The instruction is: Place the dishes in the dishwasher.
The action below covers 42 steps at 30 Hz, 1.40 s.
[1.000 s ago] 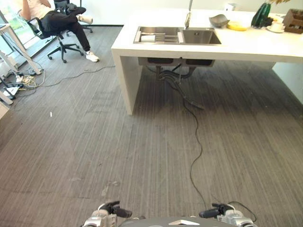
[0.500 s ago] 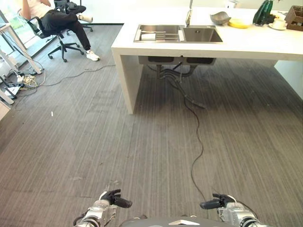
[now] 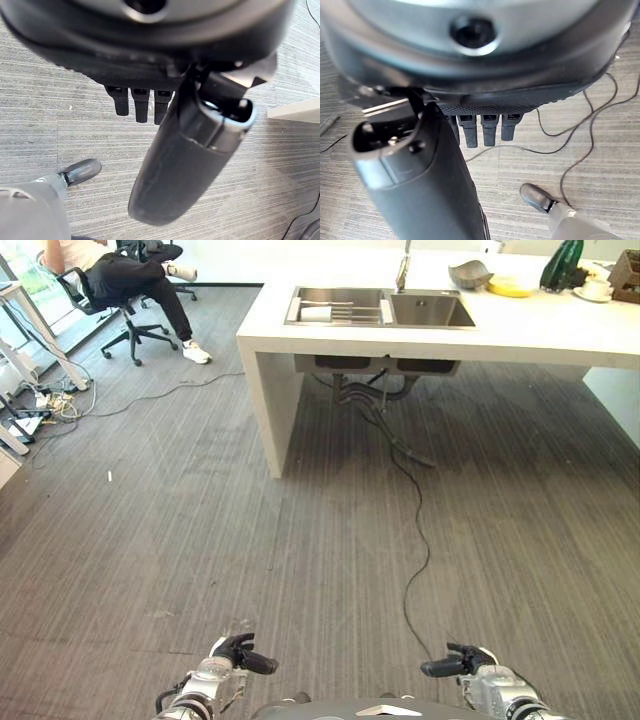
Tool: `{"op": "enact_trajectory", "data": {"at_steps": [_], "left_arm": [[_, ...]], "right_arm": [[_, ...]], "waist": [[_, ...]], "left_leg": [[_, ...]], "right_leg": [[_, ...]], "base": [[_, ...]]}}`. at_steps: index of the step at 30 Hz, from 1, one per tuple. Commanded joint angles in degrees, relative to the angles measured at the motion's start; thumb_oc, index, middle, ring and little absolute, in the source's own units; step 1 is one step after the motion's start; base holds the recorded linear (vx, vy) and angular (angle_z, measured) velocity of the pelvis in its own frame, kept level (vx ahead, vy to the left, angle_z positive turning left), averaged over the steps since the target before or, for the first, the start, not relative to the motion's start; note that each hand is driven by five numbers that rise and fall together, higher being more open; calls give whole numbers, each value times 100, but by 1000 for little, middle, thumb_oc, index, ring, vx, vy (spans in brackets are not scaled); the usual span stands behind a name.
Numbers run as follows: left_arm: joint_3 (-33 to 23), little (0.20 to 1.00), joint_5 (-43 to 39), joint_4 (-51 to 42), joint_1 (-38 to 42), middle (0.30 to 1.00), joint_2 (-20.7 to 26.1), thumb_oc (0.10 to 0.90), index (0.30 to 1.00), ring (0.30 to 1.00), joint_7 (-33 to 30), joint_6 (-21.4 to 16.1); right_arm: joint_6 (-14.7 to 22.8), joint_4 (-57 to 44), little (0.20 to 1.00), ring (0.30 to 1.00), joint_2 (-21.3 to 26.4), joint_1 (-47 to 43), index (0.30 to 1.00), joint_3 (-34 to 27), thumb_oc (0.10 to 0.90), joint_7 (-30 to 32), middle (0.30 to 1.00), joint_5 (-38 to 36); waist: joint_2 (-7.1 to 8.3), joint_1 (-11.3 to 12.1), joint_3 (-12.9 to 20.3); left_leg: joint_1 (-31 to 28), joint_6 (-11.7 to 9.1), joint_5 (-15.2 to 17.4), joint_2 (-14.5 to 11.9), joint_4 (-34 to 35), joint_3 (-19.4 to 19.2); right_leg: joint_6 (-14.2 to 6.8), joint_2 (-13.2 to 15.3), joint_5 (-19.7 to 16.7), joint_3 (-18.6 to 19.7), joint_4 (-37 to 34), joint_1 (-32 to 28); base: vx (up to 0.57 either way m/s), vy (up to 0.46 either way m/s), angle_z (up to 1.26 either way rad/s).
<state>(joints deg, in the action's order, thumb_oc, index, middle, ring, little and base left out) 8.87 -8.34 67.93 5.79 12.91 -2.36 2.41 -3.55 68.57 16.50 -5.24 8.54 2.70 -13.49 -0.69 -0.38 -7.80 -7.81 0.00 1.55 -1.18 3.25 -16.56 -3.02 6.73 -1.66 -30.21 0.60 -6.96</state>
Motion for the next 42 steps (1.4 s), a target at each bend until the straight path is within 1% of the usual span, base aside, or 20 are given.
{"op": "enact_trajectory", "data": {"at_steps": [1, 16, 19, 20, 21, 23, 24, 28, 29, 30, 31, 32, 34, 35, 36, 37, 38, 40, 41, 42], "left_arm": [[257, 900, -74, 211, 333, 900, -33, 800, 900, 900, 51, -218], [196, 900, -244, 290, 258, 900, -91, 800, 900, 900, 76, -144], [183, 900, -230, 285, 229, 900, -78, 800, 900, 900, 79, -128], [183, 900, -230, 285, 229, 900, -78, 800, 900, 900, 79, -128], [198, 900, -260, 228, 238, 900, -61, 800, 900, 900, 79, -121], [240, 900, -302, 67, 249, 900, -47, 800, 900, 900, 64, -113], [245, 900, -309, 51, 260, 900, -46, 800, 900, 900, 53, -112], [239, 900, -316, 39, 274, 900, -44, 800, 900, 900, 40, -111], [246, 900, -369, -17, 272, 900, -45, 800, 900, 900, 34, -105], [243, 900, -510, -95, 361, 900, -34, 800, 900, 900, 4, -93], [230, 900, -533, -120, 386, 900, -23, 800, 900, 900, 3, -100], [230, 900, -533, -120, 386, 900, -23, 800, 900, 900, 3, -100], [208, 900, -554, -138, 405, 900, -2, 800, 900, 900, -8, -109], [169, 900, -564, -166, 438, 900, 27, 800, 900, 900, -21, -130], [142, 900, -582, -212, 442, 900, 49, 800, 900, 900, -23, -139], [123, 900, -588, -261, 440, 900, 77, 800, 900, 900, -35, -141], [106, 900, -605, -338, 418, 900, 104, 800, 900, 900, -40, -143], [84, 900, -639, -566, 375, 900, 139, 800, 900, 900, -36, -143], [87, 900, -651, -615, 330, 900, 150, 800, 900, 900, -46, -136], [86, 900, -651, -617, 330, 900, 154, 800, 900, 900, -47, -135]], "right_arm": [[158, 368, 900, 900, 166, -349, 900, 49, 800, 37, 900, 36], [51, 441, 900, 900, 23, -372, 900, 188, 800, 40, 900, 289], [38, 379, 900, 900, -36, -380, 900, 240, 800, 25, 900, 323], [38, 379, 900, 900, -36, -380, 900, 240, 800, 25, 900, 323], [34, 321, 900, 900, -61, -394, 900, 255, 800, 15, 900, 312], [28, 206, 900, 900, -104, -392, 900, 293, 800, 1, 900, 274], [26, 195, 900, 900, -124, -393, 900, 309, 800, -4, 900, 256], [19, 185, 900, 900, -137, -383, 900, 311, 800, 4, 900, 237], [13, 153, 900, 900, -126, -370, 900, 302, 800, 26, 900, 180], [-1, 46, 900, 900, -115, -366, 900, 255, 800, 100, 900, 53], [-11, 21, 900, 900, -124, -347, 900, 243, 800, 109, 900, 29], [-11, 21, 900, 900, -124, -347, 900, 243, 800, 109, 900, 29], [-13, -11, 900, 900, -135, -322, 900, 226, 800, 118, 900, 20], [-30, -33, 900, 900, -144, -266, 900, 189, 800, 124, 900, 25], [-41, -29, 900, 900, -143, -240, 900, 169, 800, 112, 900, 27], [-41, -24, 900, 900, -129, -212, 900, 150, 800, 97, 900, 28], [-48, -27, 900, 900, -117, -165, 900, 133, 800, 79, 900, 38], [-35, 13, 900, 900, -72, -48, 900, 90, 800, 31, 900, 43], [-34, 21, 900, 900, -57, -24, 900, 88, 800, 24, 900, 39], [-34, 21, 900, 900, -60, -25, 900, 88, 800, 23, 900, 39]], "waist": [[68, 133, 164], [202, 112, 118], [187, 80, 10], [187, 80, 10], [145, 68, -101], [88, 15, -325], [99, -11, -364], [118, -20, -398], [136, -32, -446], [203, -95, -577], [193, -93, -583], [193, -93, -583], [223, -103, -586], [227, -100, -574], [238, -106, -553], [300, -144, -528], [287, -161, -479], [345, -190, -264], [291, -191, -230], [318, -208, -219]], "left_leg": [[-19, -462, 1, -308, 175, -235], [-134, -284, 152, -118, 175, -230], [-132, -178, 177, -49, 175, -234], [-132, -178, 177, -49, 175, -234], [-148, -89, 189, -23, 175, -206], [-296, 59, 263, 61, 175, -154], [-370, 82, 317, 106, 175, -127], [-448, 109, 391, 167, 175, -98], [-540, 118, 472, 233, 175, -39], [-615, 32, 508, 255, 175, 108], [-712, -28, 623, 213, 175, 191], [-712, -28, 623, 213, 175, 191], [-752, -78, 654, 198, 175, 223], [-881, -177, 760, 133, 175, 245], [-957, -219, 812, 117, 175, 256], [-988, -248, 788, 155, 175, 262], [-1079, -264, 867, 138, 164, 313], [-1260, -251, 1134, 153, 18, 555], [-1294, -258, 1236, 53, -71, 620], [-1270, -254, 1216, 77, -72, 640]], "right_leg": [[-832, 467, -322, 324, -559, 112], [-883, 692, -379, 437, -262, 175], [-900, 852, -220, 504, 390, 426], [-900, 852, -220, 504, 390, 426], [-899, 975, -134, 593, 1053, 692], [-982, 1129, -167, 837, 2199, 1209], [-982, 1127, -240, 925, 2313, 1322], [-962, 1105, -313, 1008, 2280, 1438], [-936, 1082, -563, 977, 1956, 1603], [-1028, 1252, -1045, 830, 1246, 1930], [-1119, 1237, -1013, 834, 943, 1900], [-1119, 1237, -1013, 834, 943, 1900], [-1142, 1256, -1080, 773, 608, 1896], [-1186, 1256, -1187, 668, 136, 1870], [-1198, 1266, -1244, 620, -38, 1867], [-1192, 1338, -1368, 540, -120, 1886], [-1198, 1306, -1403, 581, -118, 1863], [-1154, 1262, -1368, 582, -73, 1727], [-1133, 1162, -1316, 546, -25, 1679], [-1133, 1193, -1325, 540, -25, 1695]], "base": [[0, 0, 0], [3, 41, -1], [-32, 106, -1], [-63, 145, -2], [-68, 162, -3], [-41, 226, 1], [22, 123, 6], [66, 9, 6], [261, -130, 9], [398, -160, 11], [300, -140, 5], [226, -74, 27], [187, -81, 37], [308, -111, 20], [372, -148, 25], [304, -97, 7], [443, -96, 22], [512, -121, 42], [239, -96, 57], [329, -142, 67]]}}
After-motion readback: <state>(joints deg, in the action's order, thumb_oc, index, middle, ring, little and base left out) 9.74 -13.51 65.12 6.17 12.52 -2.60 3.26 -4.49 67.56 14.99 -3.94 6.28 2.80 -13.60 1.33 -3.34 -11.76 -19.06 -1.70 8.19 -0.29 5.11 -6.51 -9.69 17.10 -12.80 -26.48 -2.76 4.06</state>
